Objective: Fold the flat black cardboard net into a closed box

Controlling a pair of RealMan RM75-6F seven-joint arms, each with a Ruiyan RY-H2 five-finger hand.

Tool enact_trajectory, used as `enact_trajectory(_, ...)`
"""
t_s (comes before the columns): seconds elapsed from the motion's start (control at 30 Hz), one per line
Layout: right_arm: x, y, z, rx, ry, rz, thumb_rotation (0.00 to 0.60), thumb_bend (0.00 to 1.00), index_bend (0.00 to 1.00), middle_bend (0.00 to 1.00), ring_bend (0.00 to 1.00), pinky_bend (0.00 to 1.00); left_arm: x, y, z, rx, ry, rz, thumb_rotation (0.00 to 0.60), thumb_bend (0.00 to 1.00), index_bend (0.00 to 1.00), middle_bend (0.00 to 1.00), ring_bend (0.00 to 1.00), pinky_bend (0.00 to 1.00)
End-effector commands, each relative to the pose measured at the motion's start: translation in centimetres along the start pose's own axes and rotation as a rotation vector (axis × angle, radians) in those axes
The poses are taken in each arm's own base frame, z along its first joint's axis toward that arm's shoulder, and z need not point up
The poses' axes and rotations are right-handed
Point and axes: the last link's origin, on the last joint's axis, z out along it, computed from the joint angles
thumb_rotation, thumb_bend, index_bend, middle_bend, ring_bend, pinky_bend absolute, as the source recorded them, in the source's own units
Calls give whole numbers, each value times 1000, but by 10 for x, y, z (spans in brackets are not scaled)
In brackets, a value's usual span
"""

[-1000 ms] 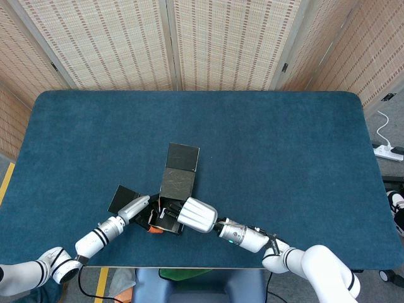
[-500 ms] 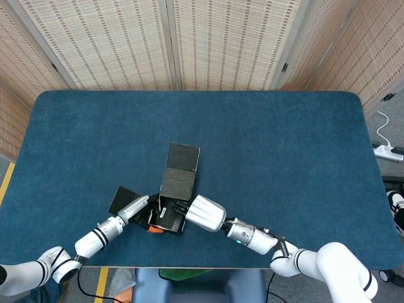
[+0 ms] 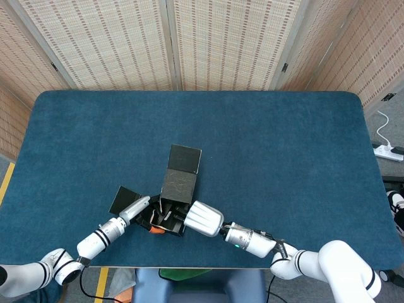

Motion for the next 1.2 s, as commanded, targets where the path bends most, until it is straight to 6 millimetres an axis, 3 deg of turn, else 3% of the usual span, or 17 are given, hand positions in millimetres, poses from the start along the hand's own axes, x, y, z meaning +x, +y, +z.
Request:
enact_trajectory(0.03,-1,-1,-1,13,-21,-5,600,223,287,358,754,1000,0,0,0,6,2,-6,600,191,444,458,457,547)
enact_trajectory(0.4,2,-4,3,46,-31,-28,600,273,572,616,779,1000,0,-3,-1,18,9,-27,600,191,443,458,457,547)
enact_trajectory(0.53,2,-3,4,43,-32,-36,600,298,739,761,786,1000,0,-4,-2,19,18,-23,600,192,443,458,457,547)
enact_trajectory(0.77,-1,2,6,37,-34,-44,600,336,932,954,800,1000,0,-6,-3,29,29,-16,600,192,443,458,457,548)
enact_trajectory(0.87,-2,4,6,39,-32,-57,600,340,971,991,806,1000,1,-6,-3,31,39,-17,600,192,442,458,458,548)
enact_trajectory(0.93,-2,6,5,45,-30,-63,600,339,973,956,807,1000,2,-6,-3,34,47,-15,600,192,440,458,459,548)
enact_trajectory(1.0,-1,10,3,51,-27,-71,600,338,929,844,804,1000,2,-6,-2,36,58,-13,600,193,435,458,459,547)
enact_trajectory(1.03,-1,12,1,56,-27,-81,600,333,850,753,798,1000,2,-6,-2,37,63,-12,600,193,432,458,459,544)
enact_trajectory(1.1,0,17,-1,55,-29,-102,600,297,648,580,787,1000,2,-5,-3,38,77,-11,600,193,428,457,450,538)
enact_trajectory(1.2,-1,25,-3,49,-48,-122,600,176,265,261,752,1000,1,-4,-3,40,94,-10,600,194,415,436,414,517)
